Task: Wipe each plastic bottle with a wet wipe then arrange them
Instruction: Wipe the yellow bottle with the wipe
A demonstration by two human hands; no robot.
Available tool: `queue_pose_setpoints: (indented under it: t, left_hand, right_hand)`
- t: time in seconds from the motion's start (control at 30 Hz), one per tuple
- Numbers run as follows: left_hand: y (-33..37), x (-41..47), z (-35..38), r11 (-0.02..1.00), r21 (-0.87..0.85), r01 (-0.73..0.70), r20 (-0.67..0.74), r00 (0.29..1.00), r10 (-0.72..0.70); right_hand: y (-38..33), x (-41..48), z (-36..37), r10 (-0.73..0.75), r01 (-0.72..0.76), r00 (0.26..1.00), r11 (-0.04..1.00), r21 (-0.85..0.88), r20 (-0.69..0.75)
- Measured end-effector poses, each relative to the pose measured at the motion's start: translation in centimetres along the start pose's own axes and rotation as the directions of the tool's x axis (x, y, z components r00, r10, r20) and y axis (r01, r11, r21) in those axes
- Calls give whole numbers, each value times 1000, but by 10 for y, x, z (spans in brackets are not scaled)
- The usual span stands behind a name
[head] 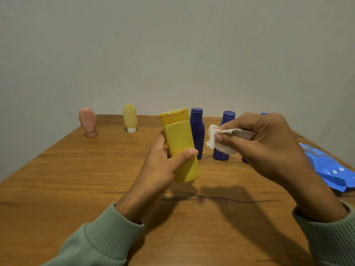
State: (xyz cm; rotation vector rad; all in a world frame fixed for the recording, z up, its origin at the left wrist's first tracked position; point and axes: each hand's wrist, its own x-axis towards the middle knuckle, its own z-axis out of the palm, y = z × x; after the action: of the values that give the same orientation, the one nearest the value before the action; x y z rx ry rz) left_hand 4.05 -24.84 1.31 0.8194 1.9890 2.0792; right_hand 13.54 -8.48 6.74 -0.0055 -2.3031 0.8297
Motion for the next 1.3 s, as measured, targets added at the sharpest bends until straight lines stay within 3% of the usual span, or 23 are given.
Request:
queue_pose_setpoints:
  t: [0.13,0.27,0.63,0.87,1.07,1.3]
  left_hand:
    - [-6,-3,-3,991,130,19,44,999,-25]
    - [-3,-2,-2,971,232,-58,56,997,46]
    - [-5,-2,-2,949,301,-94,73,995,75]
    - [-5,-7,-1,925,343,-163,98,986,138]
    - [-9,-5,-1,881,435,-188,95,982,163]
    - [-3,-13,-1,819,523,-237,137,971,194]
  right_hand:
    - [-4,-1,4,-4,8,998,996,84,-55]
    - [-8,-3,9,-28,38,996,992,123,-86]
    - [-15,-6,8,-29,51,994,973,225,-102]
    - [-26,-19,32,-180,183,983,978,98,-35]
    - [-15,-13,28,-110,115,984,993,31,-138]
    - [-20,-18,40,-219,225,967,974,35,-133]
